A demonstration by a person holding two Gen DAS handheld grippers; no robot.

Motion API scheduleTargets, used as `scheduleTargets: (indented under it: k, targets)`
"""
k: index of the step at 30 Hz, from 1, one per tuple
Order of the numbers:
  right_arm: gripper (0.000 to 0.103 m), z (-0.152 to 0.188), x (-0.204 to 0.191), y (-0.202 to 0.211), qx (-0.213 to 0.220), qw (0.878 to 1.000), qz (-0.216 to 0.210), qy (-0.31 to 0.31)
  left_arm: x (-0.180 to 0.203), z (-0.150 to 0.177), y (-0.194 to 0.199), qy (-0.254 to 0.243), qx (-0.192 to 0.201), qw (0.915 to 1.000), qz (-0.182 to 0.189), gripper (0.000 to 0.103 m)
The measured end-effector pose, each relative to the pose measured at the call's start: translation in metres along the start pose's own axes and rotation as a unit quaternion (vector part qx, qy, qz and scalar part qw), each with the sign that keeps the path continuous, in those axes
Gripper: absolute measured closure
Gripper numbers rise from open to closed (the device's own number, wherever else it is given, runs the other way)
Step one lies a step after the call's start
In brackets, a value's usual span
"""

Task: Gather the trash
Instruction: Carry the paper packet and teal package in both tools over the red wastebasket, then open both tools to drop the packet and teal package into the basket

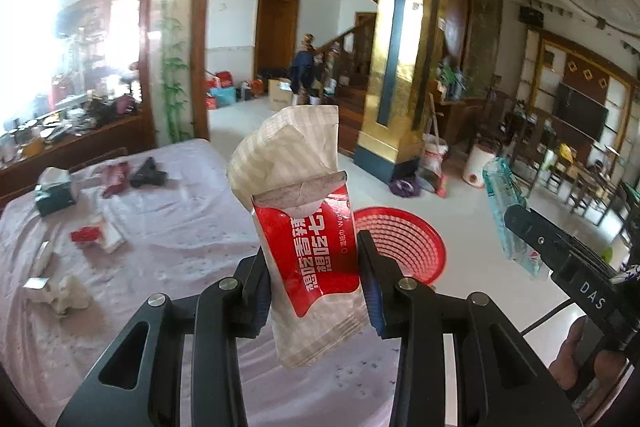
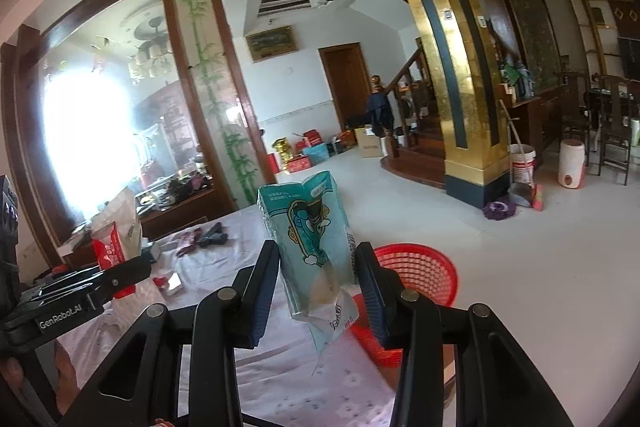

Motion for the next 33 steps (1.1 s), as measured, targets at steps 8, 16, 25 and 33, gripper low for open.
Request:
scheduleTargets:
  k: [8,16,25,33]
  targets:
    - [0.060,0.015,0.051,-0.027,-0.025,0.999,0.018,-0.018,0.026,0.013,-0.065,-0.006,-0.024,0.9988,0.041,0.066]
    - [0.060,0.041,0.091,-0.074,-0.063,0.996,0.021,-0.056,0.048,0.020,-0.122,0.019,-0.059,0.9904,0.124,0.066]
    - [0.060,0.046,0.120,-0.131,-0.099,0.991,0.024,-0.083,0.068,0.021,-0.200,0.022,-0.122,0.9830,0.136,0.066]
    - [0.051,0.046,0.133,-0.162,-0.123,0.989,0.016,-0.076,0.063,0.032,-0.238,0.049,-0.163,0.9772,0.127,0.051]
Point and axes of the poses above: each gripper's, at about its wrist camera, not at the fingertips, and y roughly against the way its jaws point, x to its right, z to its underside, the point moved 5 cm from there along -y, roughly the way its jaws point, and after that the axes turned 4 degrees about x, right-handed, at the moved point
